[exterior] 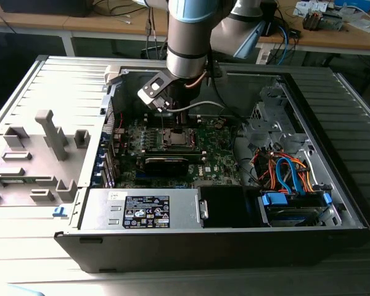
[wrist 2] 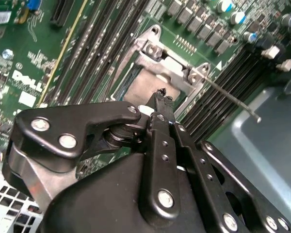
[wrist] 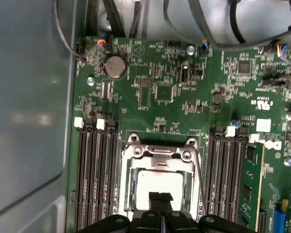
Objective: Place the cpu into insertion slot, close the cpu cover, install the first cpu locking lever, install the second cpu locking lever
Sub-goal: 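Close the cpu cover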
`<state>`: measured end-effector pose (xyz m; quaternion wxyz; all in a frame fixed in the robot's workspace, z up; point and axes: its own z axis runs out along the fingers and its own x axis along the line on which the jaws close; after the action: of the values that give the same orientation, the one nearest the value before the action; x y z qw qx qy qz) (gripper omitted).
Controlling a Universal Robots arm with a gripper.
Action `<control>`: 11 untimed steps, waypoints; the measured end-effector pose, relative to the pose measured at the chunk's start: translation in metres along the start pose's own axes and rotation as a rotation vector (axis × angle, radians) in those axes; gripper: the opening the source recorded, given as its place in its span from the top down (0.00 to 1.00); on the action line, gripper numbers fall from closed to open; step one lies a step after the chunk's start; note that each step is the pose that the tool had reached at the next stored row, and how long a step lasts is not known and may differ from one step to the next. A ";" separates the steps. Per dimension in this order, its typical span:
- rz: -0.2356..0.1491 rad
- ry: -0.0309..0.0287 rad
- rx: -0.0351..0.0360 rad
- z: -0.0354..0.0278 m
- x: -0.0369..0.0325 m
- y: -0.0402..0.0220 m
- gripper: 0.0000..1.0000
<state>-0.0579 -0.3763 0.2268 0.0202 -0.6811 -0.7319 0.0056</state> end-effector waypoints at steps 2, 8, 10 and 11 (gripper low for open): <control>0.000 0.0000 0.0000 0.0037 0.0003 -0.0046 0.89; 0.000 -0.0001 0.0000 0.0096 0.0003 -0.0065 0.89; 0.000 -0.0001 0.0000 0.0118 0.0003 -0.0075 0.89; -0.001 -0.0002 0.0001 0.0131 0.0004 -0.0089 0.89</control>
<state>-0.0673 -0.3763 0.2141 0.0202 -0.6809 -0.7321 0.0057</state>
